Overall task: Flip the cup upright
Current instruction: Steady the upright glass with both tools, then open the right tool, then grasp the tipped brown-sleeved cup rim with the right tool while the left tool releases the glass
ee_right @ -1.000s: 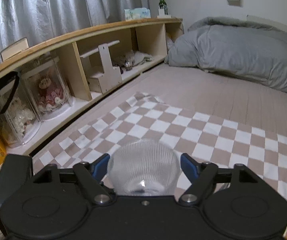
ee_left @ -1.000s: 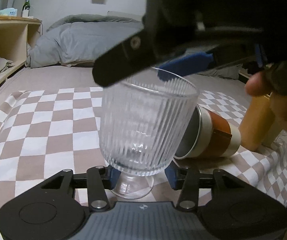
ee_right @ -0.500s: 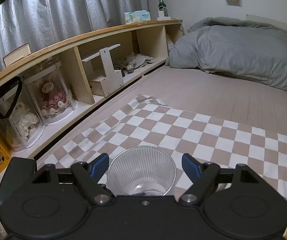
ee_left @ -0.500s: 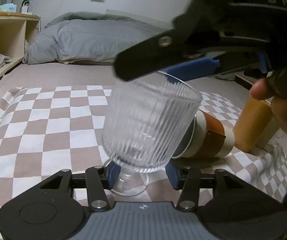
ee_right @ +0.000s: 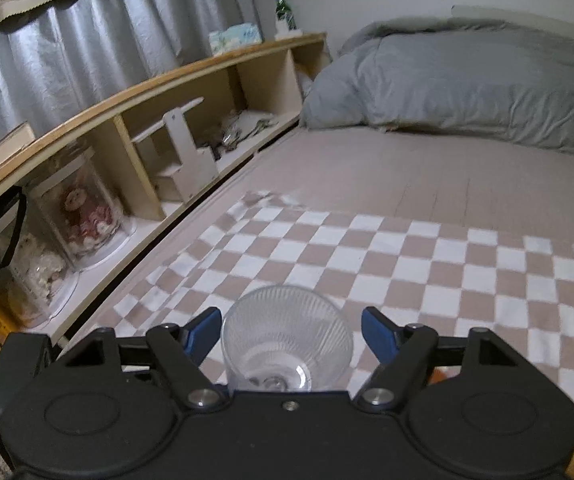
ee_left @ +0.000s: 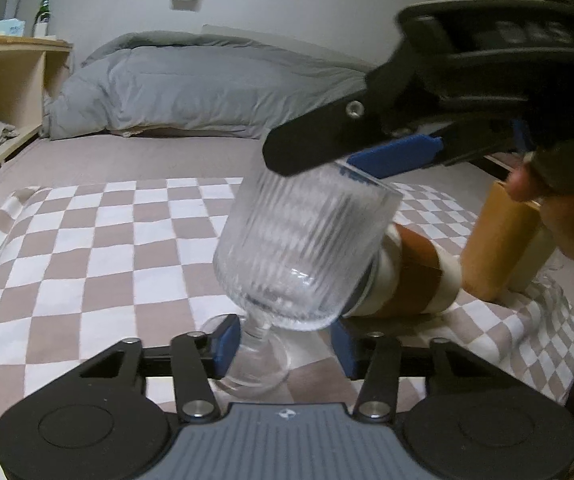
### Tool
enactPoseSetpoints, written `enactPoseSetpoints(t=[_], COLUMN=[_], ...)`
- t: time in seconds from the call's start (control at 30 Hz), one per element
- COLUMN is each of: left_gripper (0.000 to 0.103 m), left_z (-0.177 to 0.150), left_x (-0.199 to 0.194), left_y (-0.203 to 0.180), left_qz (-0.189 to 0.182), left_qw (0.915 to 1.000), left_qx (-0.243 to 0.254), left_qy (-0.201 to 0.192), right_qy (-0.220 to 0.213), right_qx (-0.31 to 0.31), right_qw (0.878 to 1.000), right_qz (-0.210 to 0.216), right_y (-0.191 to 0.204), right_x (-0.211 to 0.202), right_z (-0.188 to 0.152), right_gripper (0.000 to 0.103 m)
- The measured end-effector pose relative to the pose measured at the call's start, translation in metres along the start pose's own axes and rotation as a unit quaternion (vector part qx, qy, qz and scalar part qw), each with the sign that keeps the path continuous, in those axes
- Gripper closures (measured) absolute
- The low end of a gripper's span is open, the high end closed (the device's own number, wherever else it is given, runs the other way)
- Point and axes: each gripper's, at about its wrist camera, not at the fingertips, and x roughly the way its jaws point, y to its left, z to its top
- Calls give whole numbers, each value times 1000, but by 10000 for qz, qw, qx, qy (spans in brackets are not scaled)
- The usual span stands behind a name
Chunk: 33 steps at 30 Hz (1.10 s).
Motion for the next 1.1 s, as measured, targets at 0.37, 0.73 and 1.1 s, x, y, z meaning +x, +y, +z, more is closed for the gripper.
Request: enactPoseSetpoints(t=[0.37, 0.73, 1.1], left_gripper=[64, 64, 64], left_z=[-3, -2, -2], left_x=[4, 4, 3], left_y=[6, 7, 8], left_qz=[147, 170, 166], left_qw=[9998, 9998, 9998], left_qx=[50, 30, 17], left_qy=[91, 127, 147], right_qy=[94, 9, -180], right_qx=[-252, -229, 126], right_qw=[9992, 9996, 9997], right_qz=[298, 156, -76], right_y=[25, 23, -4], right_x=[7, -1, -28], right_z=[-2, 2, 8], right_gripper=[26, 24, 23])
